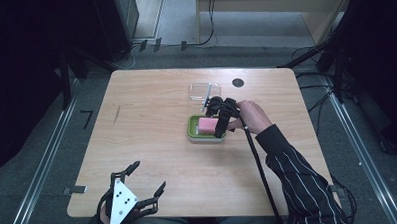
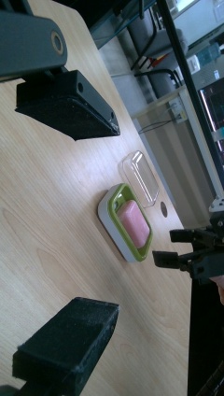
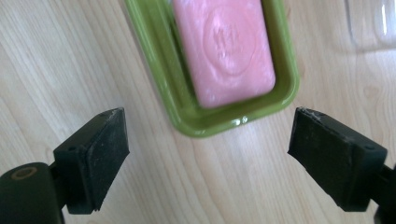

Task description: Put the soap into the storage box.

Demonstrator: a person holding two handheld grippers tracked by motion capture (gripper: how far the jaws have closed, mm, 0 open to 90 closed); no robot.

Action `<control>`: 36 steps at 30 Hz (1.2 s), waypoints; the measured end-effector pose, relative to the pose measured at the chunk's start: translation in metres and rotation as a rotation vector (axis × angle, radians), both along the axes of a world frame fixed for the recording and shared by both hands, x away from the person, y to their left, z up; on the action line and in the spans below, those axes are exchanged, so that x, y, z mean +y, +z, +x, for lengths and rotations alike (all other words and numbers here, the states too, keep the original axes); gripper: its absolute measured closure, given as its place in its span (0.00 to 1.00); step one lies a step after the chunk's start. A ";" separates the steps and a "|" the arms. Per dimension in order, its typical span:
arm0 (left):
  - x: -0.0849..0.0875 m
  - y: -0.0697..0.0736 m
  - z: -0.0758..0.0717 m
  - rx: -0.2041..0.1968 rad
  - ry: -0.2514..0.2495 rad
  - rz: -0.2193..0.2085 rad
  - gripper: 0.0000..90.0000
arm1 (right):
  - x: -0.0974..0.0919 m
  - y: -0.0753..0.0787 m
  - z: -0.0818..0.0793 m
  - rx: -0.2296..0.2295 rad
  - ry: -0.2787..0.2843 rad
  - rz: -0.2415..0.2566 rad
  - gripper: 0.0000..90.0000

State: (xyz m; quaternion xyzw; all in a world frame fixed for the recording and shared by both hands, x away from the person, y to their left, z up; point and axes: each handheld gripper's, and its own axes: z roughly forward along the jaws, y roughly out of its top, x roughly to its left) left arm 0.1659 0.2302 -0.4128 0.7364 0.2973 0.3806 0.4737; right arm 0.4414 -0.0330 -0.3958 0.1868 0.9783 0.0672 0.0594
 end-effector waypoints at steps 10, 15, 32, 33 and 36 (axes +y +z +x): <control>-0.002 0.000 0.001 -0.002 -0.009 -0.002 0.15 | -0.011 0.003 -0.018 -0.006 -0.042 -0.020 0.13; -0.003 0.000 0.003 -0.003 -0.016 -0.002 0.15 | -0.016 0.005 -0.030 -0.009 -0.050 -0.028 0.13; -0.005 0.000 0.005 -0.005 -0.028 -0.002 0.15 | -0.049 -0.011 -0.071 0.001 -0.088 -0.052 0.15; -0.005 0.000 0.005 -0.004 -0.030 0.000 0.15 | -0.051 -0.012 -0.074 0.000 -0.086 -0.053 0.15; -0.006 0.000 0.005 -0.005 -0.034 0.001 0.15 | -0.056 -0.018 -0.082 0.004 -0.086 -0.062 0.15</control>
